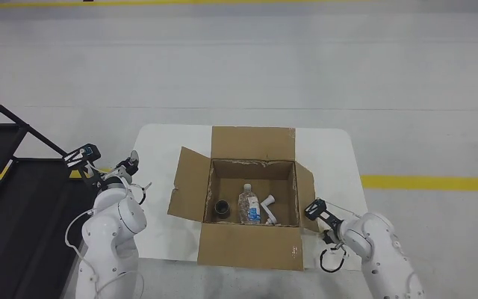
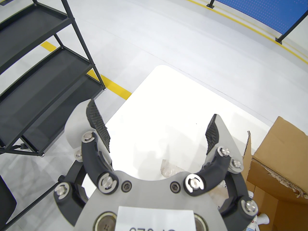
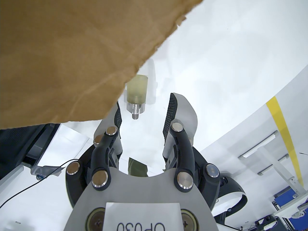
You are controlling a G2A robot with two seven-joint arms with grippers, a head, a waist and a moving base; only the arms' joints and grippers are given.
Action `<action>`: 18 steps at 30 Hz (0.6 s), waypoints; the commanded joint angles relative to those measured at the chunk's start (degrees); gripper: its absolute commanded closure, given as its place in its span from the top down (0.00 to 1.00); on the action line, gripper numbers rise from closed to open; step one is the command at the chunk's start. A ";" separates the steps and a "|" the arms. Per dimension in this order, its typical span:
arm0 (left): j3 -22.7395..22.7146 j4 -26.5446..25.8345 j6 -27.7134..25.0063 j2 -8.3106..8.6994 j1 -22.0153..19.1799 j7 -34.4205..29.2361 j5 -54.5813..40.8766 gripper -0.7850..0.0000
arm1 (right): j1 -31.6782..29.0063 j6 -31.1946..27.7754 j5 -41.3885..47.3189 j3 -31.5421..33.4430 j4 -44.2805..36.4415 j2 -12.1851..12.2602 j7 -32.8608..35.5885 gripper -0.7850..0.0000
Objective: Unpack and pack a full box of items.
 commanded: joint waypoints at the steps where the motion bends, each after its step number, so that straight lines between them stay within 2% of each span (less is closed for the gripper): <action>1: 0.00 0.00 0.00 0.00 0.00 0.00 0.00 1.00 | 0.36 0.30 -0.21 -0.63 0.86 0.02 -0.38 0.49; 9: 0.00 0.00 0.00 0.00 0.00 0.00 0.00 1.00 | 1.82 1.78 -0.91 -2.73 4.07 0.11 -1.86 0.48; 18: 0.00 0.00 0.00 0.00 0.00 0.00 0.00 1.00 | 3.41 2.97 -0.84 -4.73 5.97 0.17 -2.36 0.42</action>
